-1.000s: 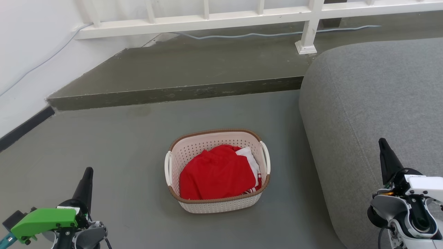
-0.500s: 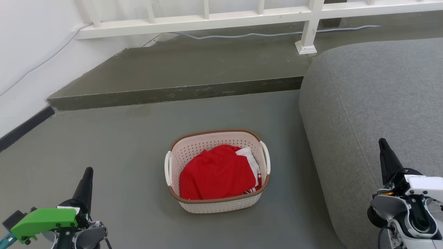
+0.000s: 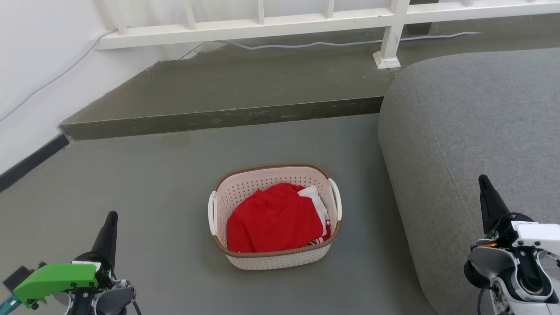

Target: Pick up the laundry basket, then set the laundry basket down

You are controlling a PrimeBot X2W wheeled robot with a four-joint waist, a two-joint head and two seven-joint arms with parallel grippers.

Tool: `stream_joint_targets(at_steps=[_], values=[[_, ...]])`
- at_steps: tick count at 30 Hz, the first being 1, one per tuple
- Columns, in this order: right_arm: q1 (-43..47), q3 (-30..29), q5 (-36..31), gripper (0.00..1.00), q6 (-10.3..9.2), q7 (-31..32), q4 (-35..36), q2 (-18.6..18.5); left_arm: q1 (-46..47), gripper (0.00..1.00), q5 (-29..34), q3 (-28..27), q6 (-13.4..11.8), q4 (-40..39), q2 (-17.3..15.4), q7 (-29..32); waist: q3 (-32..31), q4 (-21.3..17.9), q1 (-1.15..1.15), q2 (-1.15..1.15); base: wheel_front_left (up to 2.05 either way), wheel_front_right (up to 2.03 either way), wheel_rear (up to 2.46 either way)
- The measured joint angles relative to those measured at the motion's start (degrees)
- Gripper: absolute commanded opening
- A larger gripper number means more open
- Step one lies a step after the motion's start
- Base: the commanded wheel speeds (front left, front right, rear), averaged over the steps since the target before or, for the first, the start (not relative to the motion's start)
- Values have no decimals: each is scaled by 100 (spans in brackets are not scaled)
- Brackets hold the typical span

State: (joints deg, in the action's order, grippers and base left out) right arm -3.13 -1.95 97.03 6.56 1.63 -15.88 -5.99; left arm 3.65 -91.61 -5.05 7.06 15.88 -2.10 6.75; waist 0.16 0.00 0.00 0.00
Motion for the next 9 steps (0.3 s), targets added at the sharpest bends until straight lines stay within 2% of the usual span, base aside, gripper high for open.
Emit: stream_joint_targets(at_steps=[9], values=[[-1,-15,-3,0,0,1,1,7,0,0,0,0,1,0,0,0,1,0,0,0,0,0,0]])
